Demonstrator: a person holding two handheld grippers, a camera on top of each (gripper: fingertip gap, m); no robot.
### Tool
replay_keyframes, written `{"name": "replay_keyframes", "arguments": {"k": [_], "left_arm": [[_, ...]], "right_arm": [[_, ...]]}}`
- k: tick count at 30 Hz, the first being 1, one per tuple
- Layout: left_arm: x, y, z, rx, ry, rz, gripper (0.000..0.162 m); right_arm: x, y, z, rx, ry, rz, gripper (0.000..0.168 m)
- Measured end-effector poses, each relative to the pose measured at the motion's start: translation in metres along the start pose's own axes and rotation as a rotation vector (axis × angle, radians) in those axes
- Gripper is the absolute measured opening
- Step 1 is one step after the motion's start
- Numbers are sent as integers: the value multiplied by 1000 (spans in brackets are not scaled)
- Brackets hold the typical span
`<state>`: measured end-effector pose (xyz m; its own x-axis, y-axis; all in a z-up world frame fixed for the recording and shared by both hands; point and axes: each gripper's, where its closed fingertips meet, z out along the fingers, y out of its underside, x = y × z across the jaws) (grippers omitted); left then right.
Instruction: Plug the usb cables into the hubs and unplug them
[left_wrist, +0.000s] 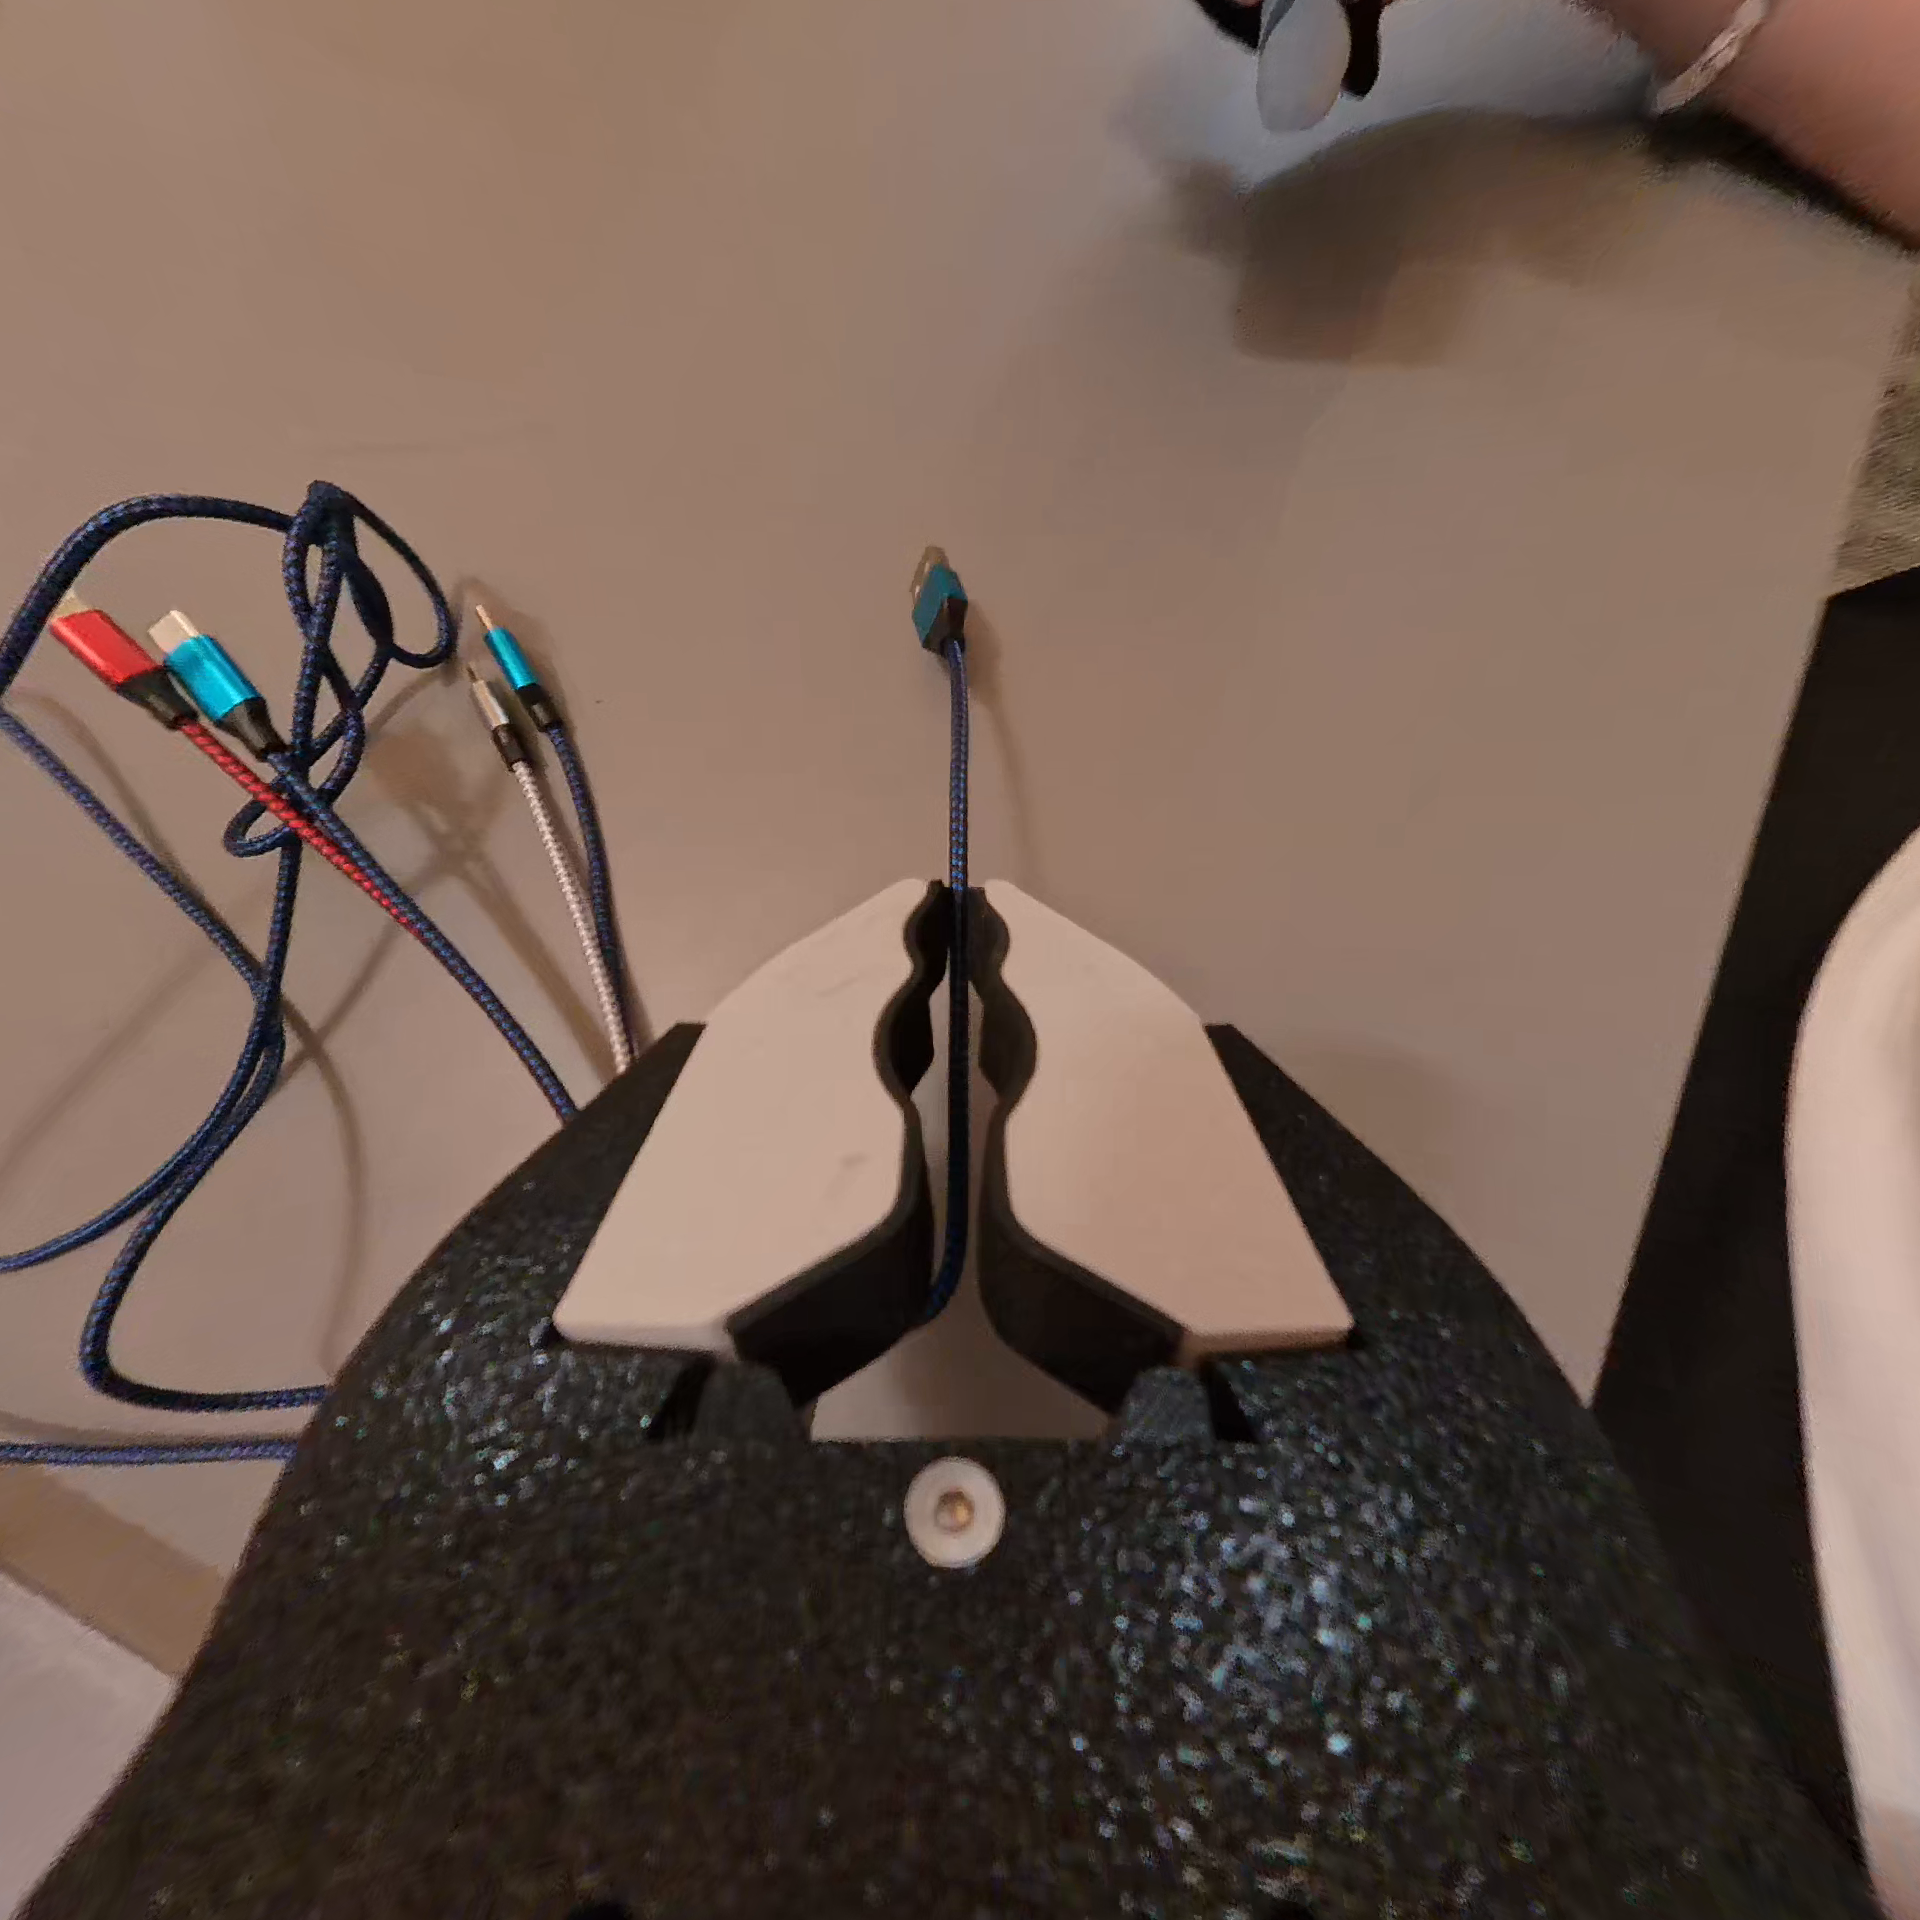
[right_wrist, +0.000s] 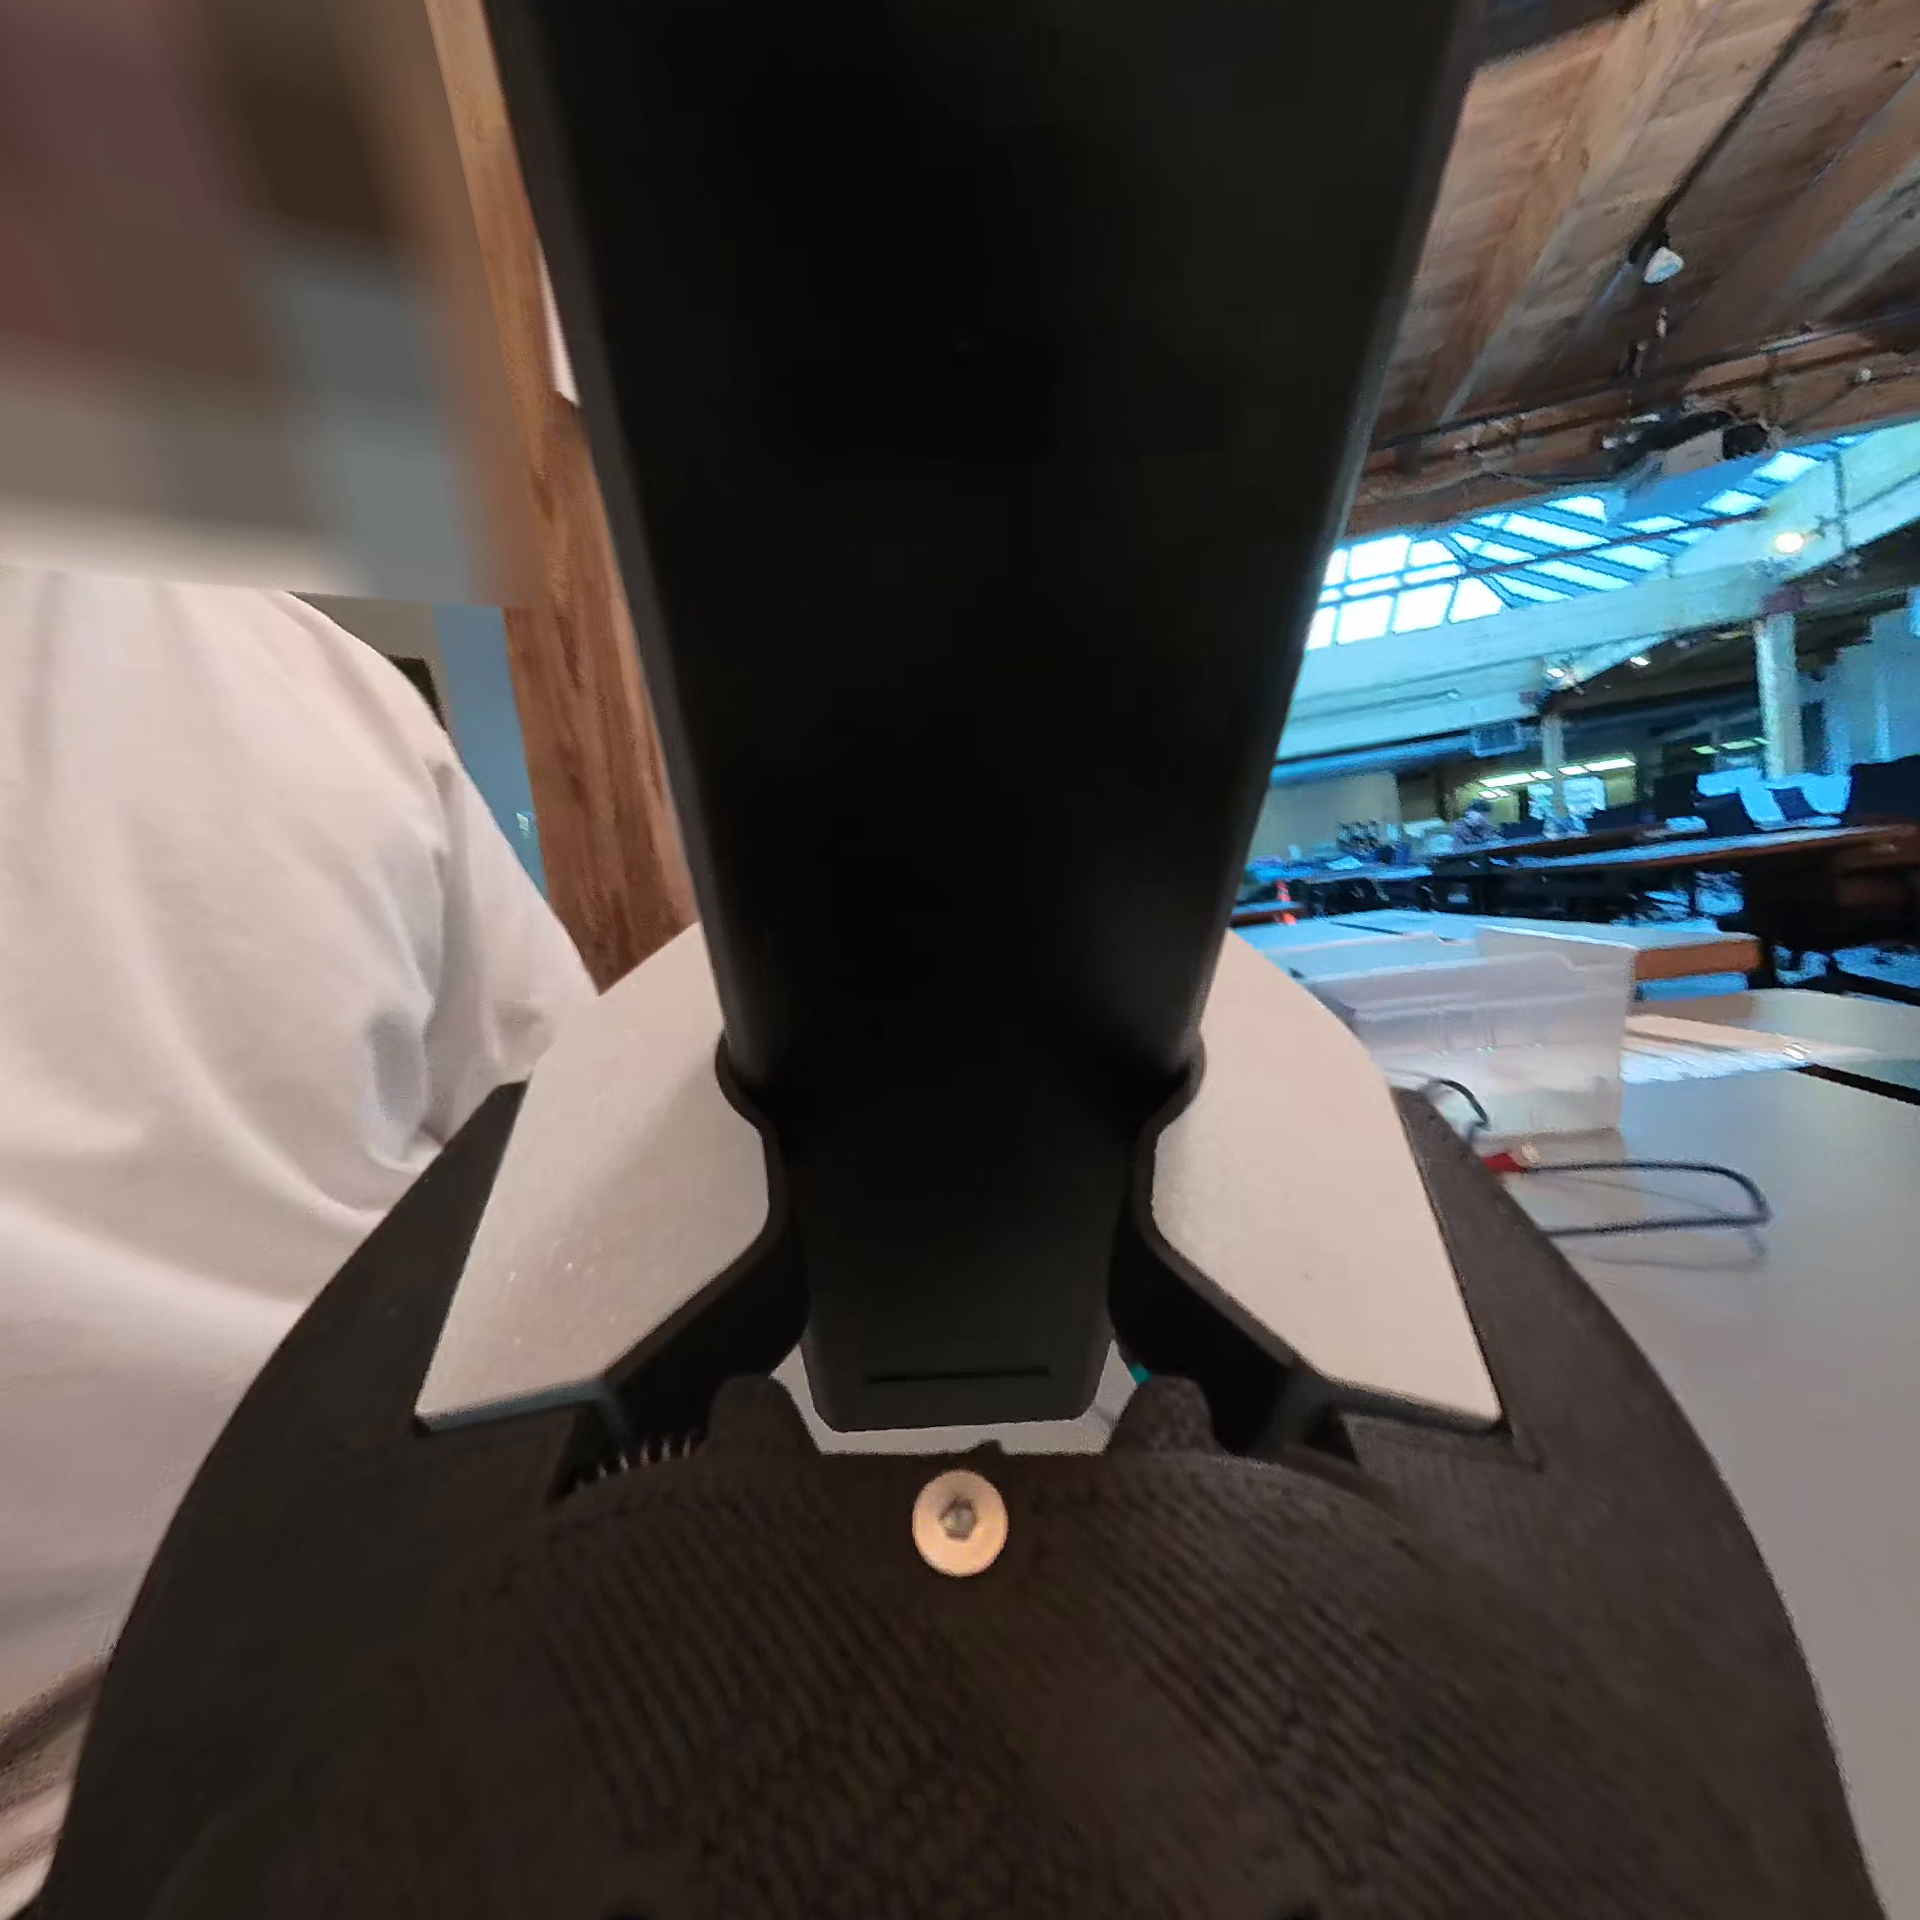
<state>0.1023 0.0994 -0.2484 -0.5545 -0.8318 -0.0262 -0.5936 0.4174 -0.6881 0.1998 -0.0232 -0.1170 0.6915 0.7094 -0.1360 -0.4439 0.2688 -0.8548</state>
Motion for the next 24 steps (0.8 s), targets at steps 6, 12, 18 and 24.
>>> {"name": "replay_keyframes", "arguments": {"k": [6, 12, 18, 24], "left_arm": [[6, 0, 7, -60, 19, 18, 35], [6, -18, 37, -85, 32, -110, 35], [5, -27, 61, -94, 83, -370, 29], [5, -24, 70, -114, 69, -442, 11]], "right_arm": [[14, 12, 0, -83, 96, -50, 73], [15, 20, 3, -130, 101, -57, 73], [15, 23, 4, -150, 100, -60, 73], [14, 24, 5, -160, 91, -65, 73]]}}
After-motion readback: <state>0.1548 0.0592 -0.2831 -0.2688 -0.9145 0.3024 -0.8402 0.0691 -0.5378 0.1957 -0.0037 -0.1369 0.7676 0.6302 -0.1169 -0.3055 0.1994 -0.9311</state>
